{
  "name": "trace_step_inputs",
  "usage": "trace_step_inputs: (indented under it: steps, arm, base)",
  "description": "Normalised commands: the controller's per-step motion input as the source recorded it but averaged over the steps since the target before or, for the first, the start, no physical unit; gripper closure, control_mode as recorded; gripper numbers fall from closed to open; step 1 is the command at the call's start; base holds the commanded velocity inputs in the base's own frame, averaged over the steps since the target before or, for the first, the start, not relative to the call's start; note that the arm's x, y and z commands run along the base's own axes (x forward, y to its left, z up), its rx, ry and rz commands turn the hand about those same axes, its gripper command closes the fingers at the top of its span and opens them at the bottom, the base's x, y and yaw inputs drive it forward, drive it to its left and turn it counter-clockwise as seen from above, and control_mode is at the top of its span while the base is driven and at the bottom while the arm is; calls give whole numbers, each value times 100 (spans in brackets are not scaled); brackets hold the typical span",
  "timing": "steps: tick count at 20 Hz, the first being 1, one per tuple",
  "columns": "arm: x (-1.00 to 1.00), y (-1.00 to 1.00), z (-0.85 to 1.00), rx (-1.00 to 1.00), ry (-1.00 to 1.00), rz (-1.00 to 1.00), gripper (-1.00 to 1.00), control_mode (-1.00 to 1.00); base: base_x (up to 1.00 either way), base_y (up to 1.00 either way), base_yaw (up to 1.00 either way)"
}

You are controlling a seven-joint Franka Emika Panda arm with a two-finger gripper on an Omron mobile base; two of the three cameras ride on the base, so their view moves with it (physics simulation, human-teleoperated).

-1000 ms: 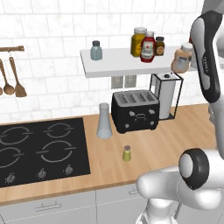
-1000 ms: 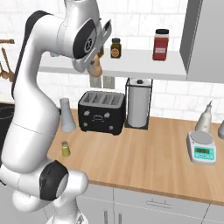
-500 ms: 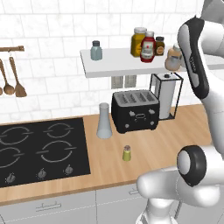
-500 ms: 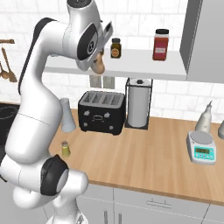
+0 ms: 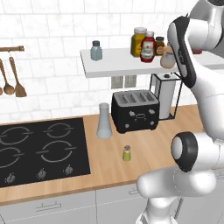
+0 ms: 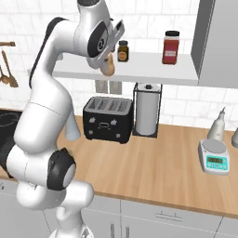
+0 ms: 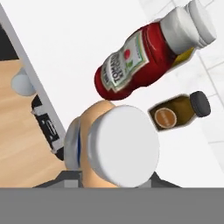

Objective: Put the shaker and condiment bottle from the counter next to their counterparts in the cabinet.

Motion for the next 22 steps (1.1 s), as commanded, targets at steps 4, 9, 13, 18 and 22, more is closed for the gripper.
trace_step_inputs:
  steps: [4, 9, 13, 18, 22]
  arm:
    - [44, -1, 1, 2, 1, -3, 100, -100]
    - [46, -1, 4, 5, 0, -3, 100, -100]
    - [26, -4, 1, 7, 0, 0, 100, -100]
    - [3, -12, 0, 6, 0, 0, 100, -100]
    - [0, 1, 0, 0, 0, 0, -100, -100]
  base:
    - [0, 0, 0]
    - [0, 0, 0]
    - [0, 0, 0]
    - [0, 0, 0]
    - [0, 0, 0]
